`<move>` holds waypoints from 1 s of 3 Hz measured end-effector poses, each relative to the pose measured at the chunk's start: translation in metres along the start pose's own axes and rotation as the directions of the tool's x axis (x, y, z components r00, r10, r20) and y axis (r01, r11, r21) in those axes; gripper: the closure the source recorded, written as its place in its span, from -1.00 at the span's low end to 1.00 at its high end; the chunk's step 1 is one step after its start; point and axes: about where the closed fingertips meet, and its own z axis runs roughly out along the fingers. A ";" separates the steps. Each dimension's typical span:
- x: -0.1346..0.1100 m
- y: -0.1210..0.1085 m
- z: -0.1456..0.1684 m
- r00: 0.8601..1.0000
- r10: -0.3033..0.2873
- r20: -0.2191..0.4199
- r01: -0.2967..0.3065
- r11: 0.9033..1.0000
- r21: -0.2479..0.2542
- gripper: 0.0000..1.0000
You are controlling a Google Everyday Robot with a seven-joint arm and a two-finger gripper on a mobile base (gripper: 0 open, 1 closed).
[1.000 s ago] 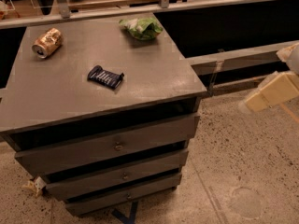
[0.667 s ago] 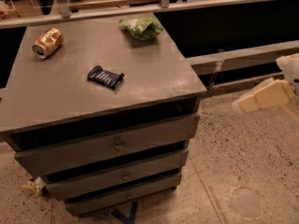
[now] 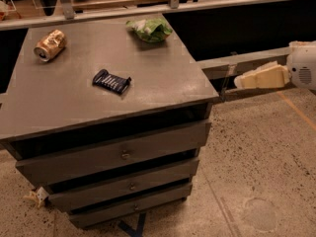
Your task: Move green rice chip bag near orange can
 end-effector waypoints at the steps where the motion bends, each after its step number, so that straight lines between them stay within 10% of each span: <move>1: -0.011 -0.024 0.034 0.996 0.033 0.081 -0.035 0.999 0.020 -1.00; 3: -0.023 -0.018 0.049 0.993 0.049 0.108 -0.050 0.999 0.011 -1.00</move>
Offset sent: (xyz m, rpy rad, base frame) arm 0.0340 -0.0029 0.0005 0.0470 -0.0558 -0.0174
